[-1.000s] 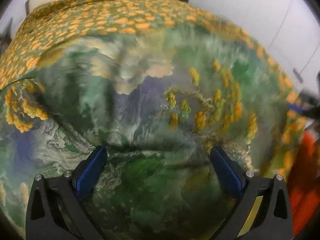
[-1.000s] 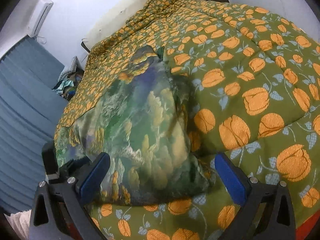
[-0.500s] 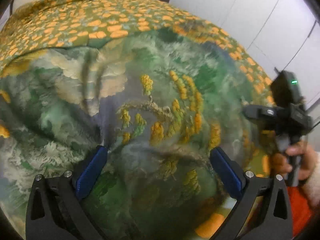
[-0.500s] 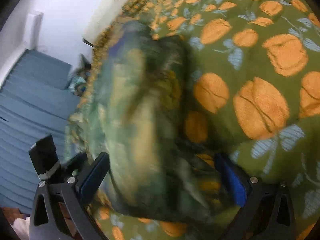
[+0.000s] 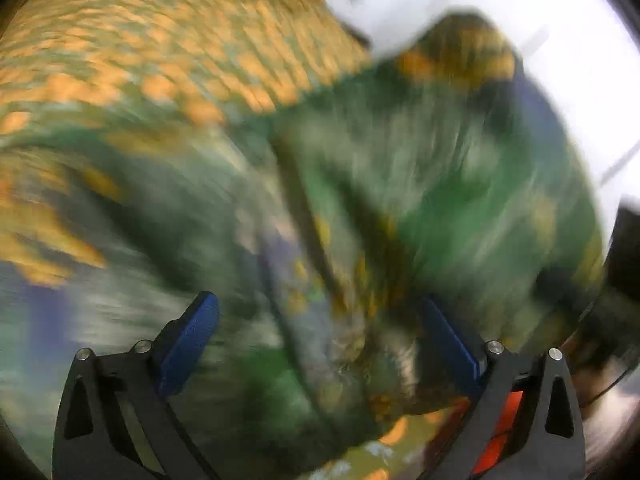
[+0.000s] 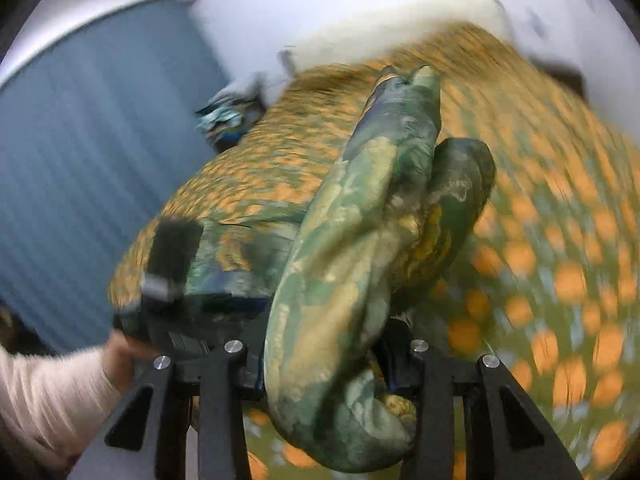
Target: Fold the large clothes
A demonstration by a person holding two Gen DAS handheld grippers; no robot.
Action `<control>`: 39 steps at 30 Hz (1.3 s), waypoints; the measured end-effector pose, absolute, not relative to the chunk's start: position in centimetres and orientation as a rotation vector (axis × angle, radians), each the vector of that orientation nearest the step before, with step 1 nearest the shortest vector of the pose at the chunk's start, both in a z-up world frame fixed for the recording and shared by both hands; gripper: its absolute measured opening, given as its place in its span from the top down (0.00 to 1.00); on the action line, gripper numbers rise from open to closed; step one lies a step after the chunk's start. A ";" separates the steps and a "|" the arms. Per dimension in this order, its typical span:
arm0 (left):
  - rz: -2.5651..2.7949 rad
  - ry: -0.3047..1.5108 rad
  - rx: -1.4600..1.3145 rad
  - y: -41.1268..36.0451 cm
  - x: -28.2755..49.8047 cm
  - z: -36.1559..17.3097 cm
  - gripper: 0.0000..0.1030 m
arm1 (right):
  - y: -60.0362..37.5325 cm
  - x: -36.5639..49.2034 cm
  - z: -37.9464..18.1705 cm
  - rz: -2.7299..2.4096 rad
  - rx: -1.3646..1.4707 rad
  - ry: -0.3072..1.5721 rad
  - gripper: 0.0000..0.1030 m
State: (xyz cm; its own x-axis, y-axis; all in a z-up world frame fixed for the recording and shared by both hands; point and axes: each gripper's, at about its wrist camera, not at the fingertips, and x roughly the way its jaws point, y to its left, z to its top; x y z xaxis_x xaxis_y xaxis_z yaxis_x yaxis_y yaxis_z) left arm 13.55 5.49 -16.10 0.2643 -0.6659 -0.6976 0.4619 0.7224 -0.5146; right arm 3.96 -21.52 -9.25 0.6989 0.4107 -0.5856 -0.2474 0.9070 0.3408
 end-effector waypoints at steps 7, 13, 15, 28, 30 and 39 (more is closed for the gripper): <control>-0.699 0.915 -0.360 20.8 14.3 -8.1 0.01 | -5.7 6.1 -7.2 0.494 -0.119 0.640 0.60; -0.765 0.994 -0.392 24.5 14.2 -9.2 0.01 | 4.9 7.8 -14.0 0.576 -0.369 0.678 0.60; -0.755 1.055 -0.360 23.6 14.2 -10.7 0.01 | 6.3 7.2 -15.9 0.571 -0.428 0.654 0.60; -0.819 1.199 -0.127 11.2 19.4 -13.2 0.83 | 4.5 3.8 -16.8 0.528 -0.485 0.525 0.52; -0.830 1.148 -0.098 12.5 18.9 -11.1 0.84 | 3.6 3.9 -15.2 0.569 -0.394 0.562 0.40; -0.662 1.103 -0.073 24.1 21.3 -9.4 0.84 | -1.6 10.1 -5.7 0.553 0.020 0.536 0.11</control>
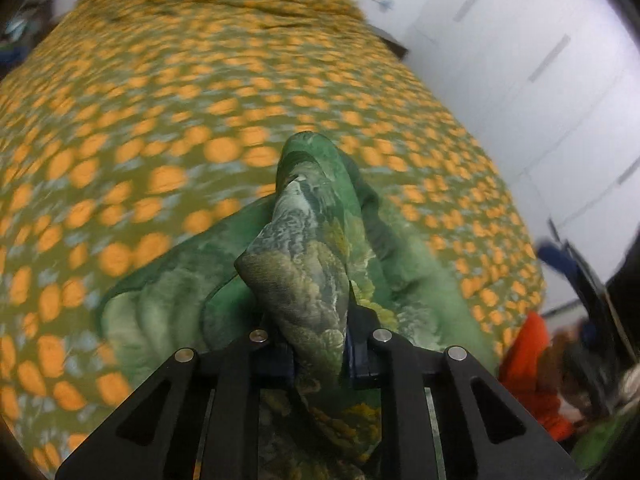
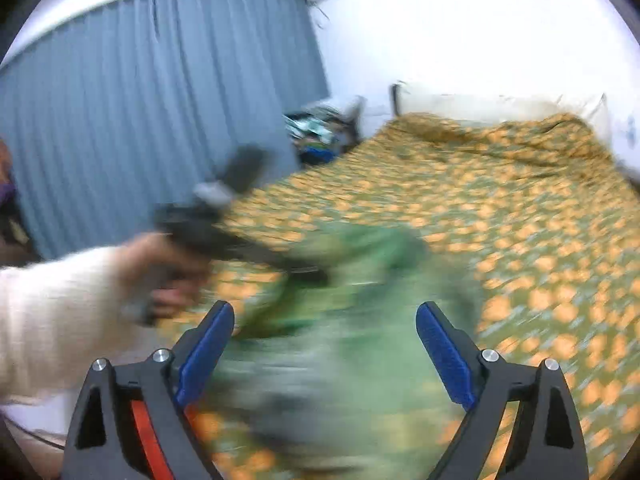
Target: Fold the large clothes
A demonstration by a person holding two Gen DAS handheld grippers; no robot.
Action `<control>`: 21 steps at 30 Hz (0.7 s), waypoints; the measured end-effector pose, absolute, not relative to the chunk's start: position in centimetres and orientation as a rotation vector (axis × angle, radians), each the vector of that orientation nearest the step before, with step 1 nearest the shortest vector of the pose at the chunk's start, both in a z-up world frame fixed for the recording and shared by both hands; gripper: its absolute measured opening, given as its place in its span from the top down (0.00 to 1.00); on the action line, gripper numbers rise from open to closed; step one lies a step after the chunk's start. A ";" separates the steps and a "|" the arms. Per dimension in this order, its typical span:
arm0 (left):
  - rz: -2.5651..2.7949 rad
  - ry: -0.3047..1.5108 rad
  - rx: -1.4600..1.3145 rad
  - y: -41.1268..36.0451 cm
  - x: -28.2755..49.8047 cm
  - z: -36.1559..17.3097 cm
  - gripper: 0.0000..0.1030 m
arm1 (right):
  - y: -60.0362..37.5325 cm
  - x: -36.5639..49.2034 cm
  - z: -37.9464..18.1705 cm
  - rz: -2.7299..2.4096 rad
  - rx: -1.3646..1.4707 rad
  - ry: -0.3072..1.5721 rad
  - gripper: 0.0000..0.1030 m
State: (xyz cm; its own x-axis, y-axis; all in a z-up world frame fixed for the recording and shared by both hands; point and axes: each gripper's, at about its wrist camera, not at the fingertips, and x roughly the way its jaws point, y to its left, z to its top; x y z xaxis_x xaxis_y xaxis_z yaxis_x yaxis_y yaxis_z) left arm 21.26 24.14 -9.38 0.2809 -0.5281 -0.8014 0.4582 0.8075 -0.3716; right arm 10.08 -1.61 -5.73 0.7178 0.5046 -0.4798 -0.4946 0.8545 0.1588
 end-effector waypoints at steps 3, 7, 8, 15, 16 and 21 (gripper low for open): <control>-0.596 1.118 -0.113 27.8 21.4 -11.4 0.83 | 1.4 14.8 -8.9 0.544 -0.103 0.670 0.11; -0.528 1.147 -0.186 31.0 20.8 -15.7 0.82 | 5.3 16.0 -15.8 0.606 -0.200 0.807 0.09; -0.518 1.153 -0.212 31.6 20.6 -16.9 0.82 | 5.9 15.6 -17.1 0.607 -0.204 0.827 0.08; -0.448 1.127 -0.289 31.6 20.6 -21.0 0.74 | 7.8 15.0 -21.8 0.541 -0.292 0.810 0.05; -0.441 1.120 -0.284 31.4 20.6 -20.6 0.69 | 7.7 15.0 -21.5 0.542 -0.285 0.813 0.04; -0.454 1.067 -0.292 32.0 19.3 -16.1 0.37 | 6.8 14.2 -16.8 0.516 -0.267 0.809 0.05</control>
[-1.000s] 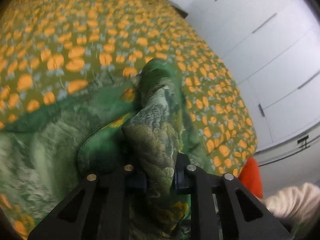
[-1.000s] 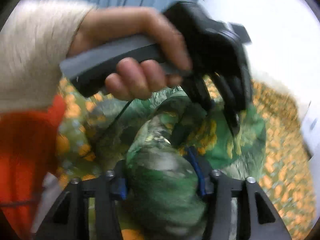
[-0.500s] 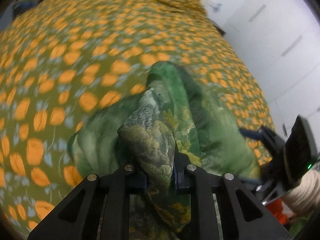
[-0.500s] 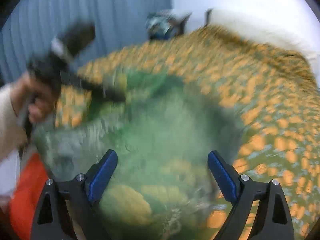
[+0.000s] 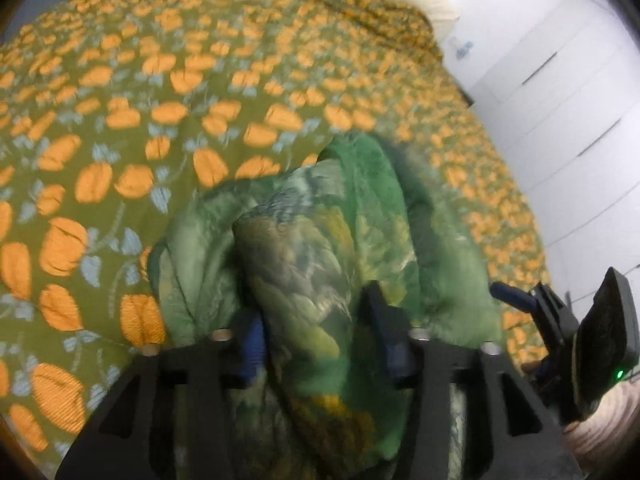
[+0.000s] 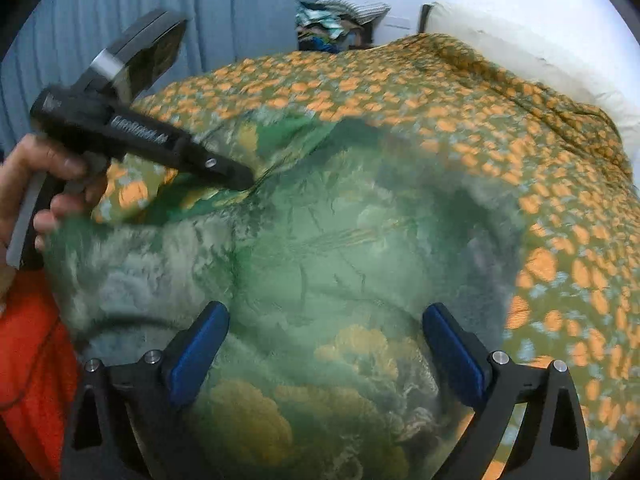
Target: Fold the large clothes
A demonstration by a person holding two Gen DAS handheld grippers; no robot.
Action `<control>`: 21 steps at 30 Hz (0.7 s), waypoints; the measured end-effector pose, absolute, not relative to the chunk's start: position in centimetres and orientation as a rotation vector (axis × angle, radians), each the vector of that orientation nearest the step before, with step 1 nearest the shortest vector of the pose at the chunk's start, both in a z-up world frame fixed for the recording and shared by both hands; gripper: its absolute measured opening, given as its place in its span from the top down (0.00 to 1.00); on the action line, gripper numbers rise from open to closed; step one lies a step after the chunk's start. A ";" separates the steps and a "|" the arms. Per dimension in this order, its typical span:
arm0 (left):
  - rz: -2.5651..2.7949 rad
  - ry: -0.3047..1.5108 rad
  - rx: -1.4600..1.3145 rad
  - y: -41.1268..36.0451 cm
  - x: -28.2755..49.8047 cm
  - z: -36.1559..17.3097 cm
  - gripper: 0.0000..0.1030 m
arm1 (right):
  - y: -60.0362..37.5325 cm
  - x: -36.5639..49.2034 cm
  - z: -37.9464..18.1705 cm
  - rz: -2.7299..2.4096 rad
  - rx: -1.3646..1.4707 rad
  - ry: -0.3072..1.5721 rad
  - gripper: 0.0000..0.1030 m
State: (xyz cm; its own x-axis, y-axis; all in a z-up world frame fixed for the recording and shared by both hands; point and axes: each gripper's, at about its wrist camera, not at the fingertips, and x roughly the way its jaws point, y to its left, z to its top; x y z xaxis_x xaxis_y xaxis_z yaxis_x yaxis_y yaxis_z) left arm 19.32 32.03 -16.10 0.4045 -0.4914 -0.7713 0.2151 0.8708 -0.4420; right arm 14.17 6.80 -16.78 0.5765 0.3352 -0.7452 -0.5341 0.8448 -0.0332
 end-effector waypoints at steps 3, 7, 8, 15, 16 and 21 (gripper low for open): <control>-0.437 1.002 -0.267 32.8 17.1 -12.7 0.12 | 6.5 12.1 -13.1 0.516 -0.239 0.782 0.05; -0.469 0.986 -0.230 31.8 13.4 -11.9 0.04 | 7.7 9.9 -14.7 0.509 -0.304 0.815 0.05; -0.442 1.025 -0.164 30.7 12.5 -13.0 0.04 | 8.0 10.1 -16.3 0.510 -0.306 0.858 0.03; -0.309 1.083 -0.181 30.9 11.7 -16.4 0.04 | 8.6 9.0 -17.0 0.465 -0.374 0.855 0.00; -0.311 1.063 -0.211 31.4 11.5 -15.7 0.04 | 8.2 8.7 -16.2 0.450 -0.362 0.855 0.00; -0.311 0.994 -0.176 31.3 10.9 -12.6 0.04 | 5.6 7.5 -12.8 0.336 -0.326 0.832 0.00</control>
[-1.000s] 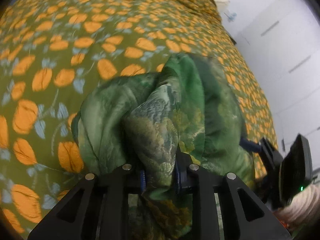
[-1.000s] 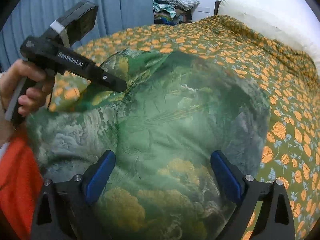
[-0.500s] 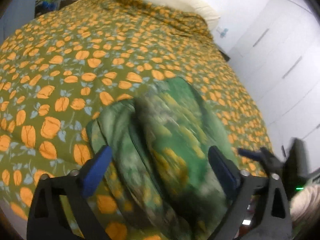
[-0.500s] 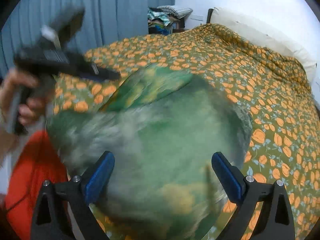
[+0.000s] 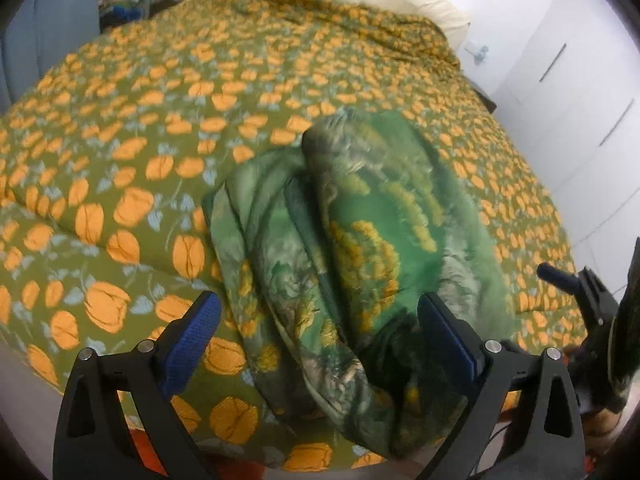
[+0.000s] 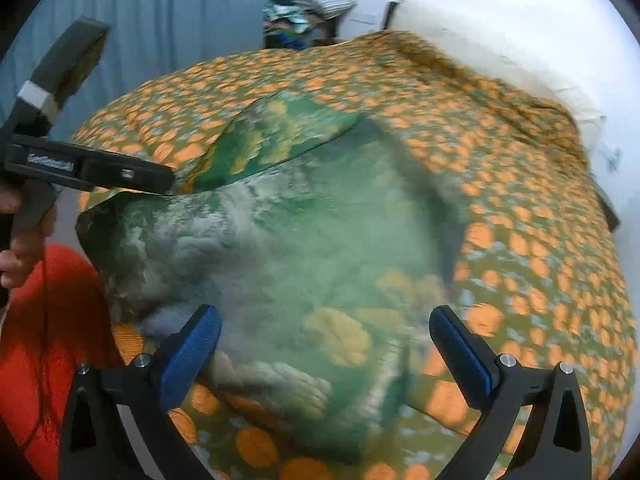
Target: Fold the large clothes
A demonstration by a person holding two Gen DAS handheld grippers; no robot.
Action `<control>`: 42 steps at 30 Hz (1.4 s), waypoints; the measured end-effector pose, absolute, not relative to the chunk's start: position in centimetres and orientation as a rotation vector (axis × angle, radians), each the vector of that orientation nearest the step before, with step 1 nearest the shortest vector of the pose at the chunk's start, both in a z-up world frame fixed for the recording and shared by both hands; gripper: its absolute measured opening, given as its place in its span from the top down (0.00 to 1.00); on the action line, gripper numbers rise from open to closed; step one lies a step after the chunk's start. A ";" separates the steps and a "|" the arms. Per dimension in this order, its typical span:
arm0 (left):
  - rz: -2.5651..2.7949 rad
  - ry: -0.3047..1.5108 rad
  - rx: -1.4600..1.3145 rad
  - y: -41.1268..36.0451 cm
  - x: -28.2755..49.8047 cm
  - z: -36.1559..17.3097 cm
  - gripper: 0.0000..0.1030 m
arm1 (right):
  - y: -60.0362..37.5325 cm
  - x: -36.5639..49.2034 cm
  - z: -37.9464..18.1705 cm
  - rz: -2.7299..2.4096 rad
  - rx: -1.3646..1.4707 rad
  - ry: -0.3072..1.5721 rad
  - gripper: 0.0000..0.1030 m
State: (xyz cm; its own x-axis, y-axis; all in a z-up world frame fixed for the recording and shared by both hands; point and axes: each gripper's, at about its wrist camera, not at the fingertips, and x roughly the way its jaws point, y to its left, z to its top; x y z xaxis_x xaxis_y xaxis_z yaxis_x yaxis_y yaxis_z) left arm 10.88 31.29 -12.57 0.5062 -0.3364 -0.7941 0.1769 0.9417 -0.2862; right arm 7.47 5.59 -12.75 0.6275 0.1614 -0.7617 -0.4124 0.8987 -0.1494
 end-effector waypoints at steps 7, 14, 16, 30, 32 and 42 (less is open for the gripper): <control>-0.284 0.964 -0.085 29.8 10.0 -11.0 0.04 | 3.1 7.5 -11.3 0.242 -0.320 0.859 0.00; -0.267 0.926 -0.013 28.2 9.4 -9.5 0.02 | 1.3 8.0 -10.7 0.193 -0.315 0.851 0.00; -0.259 0.917 0.008 27.8 9.2 -9.3 0.02 | 0.9 8.0 -10.6 0.185 -0.311 0.851 0.00; -0.153 0.899 0.043 27.4 9.1 -9.0 0.01 | -0.8 8.1 -10.4 0.141 -0.307 0.852 0.00; -0.134 0.905 0.049 27.4 9.1 -9.1 0.01 | -0.9 8.1 -10.3 0.137 -0.308 0.850 0.00; -0.087 0.891 0.066 27.2 8.7 -8.9 0.01 | -1.5 8.1 -9.9 0.120 -0.304 0.847 0.00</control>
